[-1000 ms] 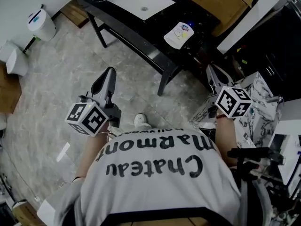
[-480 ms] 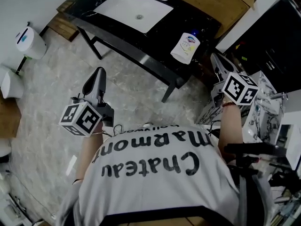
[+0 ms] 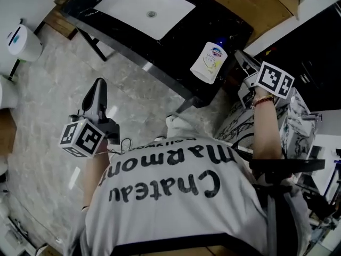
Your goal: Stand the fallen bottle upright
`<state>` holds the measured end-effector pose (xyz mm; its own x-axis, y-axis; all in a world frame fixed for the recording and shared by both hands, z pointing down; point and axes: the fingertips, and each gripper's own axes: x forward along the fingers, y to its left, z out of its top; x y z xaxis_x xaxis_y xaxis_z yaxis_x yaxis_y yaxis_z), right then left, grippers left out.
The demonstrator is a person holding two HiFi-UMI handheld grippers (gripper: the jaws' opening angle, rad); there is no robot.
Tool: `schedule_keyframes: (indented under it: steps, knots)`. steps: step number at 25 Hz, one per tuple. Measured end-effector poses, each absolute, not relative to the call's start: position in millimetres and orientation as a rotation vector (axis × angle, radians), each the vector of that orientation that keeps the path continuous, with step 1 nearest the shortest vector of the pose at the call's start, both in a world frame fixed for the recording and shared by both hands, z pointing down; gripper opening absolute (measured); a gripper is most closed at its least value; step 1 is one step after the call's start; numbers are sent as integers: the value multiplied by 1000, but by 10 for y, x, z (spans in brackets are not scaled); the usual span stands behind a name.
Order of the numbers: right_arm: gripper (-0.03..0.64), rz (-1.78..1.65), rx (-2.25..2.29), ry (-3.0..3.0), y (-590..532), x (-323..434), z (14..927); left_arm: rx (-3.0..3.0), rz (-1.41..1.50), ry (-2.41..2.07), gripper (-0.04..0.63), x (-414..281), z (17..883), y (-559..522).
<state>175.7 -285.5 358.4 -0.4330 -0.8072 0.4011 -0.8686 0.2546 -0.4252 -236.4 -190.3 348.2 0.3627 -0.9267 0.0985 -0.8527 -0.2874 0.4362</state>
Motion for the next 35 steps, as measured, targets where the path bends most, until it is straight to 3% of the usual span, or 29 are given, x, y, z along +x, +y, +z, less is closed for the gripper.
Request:
schedule_keyframes:
  steps: [12,13,14,15,21,27,35]
  knots:
    - [26,1291,1334,-2298,-3665,1884,4224,2023,-270,-1694,13,-2474,3481,-2305]
    - [85,1357,1303,-2290,-3676,1872,4272,2023,-266,-1695,12,-2464,3484,-2316]
    - [195,1424,1280,-2278,-3683,1865,4316,2029,-261,-1695,12,-2453,3484,-2325]
    - [224,1485,1267,-2265,-3691,1865,4351,2035,-257,-1697,12,-2446,3482,-2330]
    - [227,1716,1232,-2218,-3772,1789,4471,2014,-243,-1728,13,-2479,3450,-2293]
    - [225,1587,1188,-2171,-3800,1642,4618,1993,-244,-1763,13,-2586,3456,-2212]
    - [183,1669,1277,-2150,-3811,1685,4593,1998,-255,-1771,13,-2658,3404,-2154]
